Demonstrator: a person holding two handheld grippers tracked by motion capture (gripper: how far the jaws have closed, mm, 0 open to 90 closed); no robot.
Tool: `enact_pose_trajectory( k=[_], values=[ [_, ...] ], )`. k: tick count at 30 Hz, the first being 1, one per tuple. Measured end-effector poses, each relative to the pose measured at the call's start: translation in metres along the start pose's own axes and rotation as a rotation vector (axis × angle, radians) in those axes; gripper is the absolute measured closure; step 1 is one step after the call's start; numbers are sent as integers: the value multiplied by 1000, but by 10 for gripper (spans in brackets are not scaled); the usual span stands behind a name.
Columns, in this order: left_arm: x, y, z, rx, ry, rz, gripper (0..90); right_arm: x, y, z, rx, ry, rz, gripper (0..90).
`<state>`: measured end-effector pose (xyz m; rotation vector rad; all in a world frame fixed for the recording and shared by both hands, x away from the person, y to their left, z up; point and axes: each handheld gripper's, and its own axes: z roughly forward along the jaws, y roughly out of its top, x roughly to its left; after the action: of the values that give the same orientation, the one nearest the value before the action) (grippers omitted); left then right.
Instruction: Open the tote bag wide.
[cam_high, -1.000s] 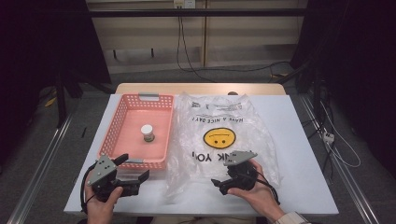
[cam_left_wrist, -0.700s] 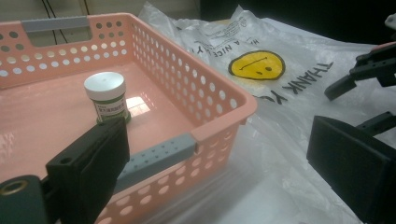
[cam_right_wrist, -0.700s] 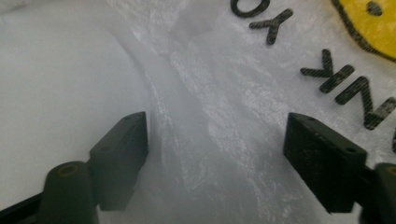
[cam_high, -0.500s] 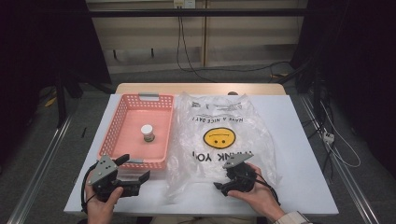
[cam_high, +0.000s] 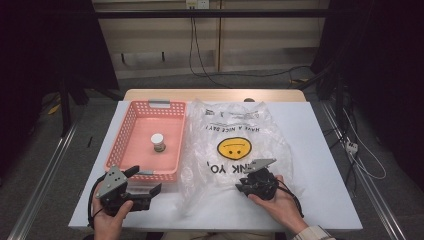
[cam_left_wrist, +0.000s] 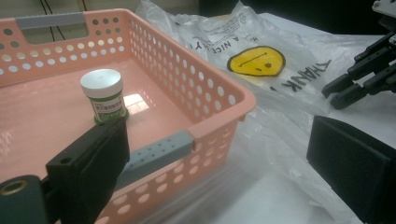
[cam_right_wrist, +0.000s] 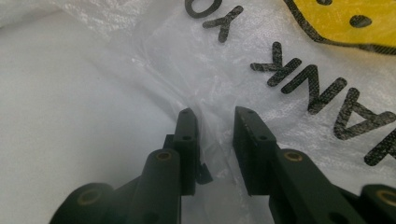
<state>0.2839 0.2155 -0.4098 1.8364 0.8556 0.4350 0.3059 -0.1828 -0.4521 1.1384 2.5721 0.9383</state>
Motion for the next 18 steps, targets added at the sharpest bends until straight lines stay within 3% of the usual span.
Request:
enact_pose_trajectory(
  k=[5, 12, 18],
  values=[
    [0, 0, 0, 4, -2, 3, 56, -2, 1, 0, 6, -3, 23, 892],
    [0, 0, 0, 0, 0, -3, 56, -5, 1, 0, 3, 27, 55, 890],
    [1, 0, -1, 1, 1, 1, 56, -6, 1, -14, -71, 86, 108, 880]
  ],
)
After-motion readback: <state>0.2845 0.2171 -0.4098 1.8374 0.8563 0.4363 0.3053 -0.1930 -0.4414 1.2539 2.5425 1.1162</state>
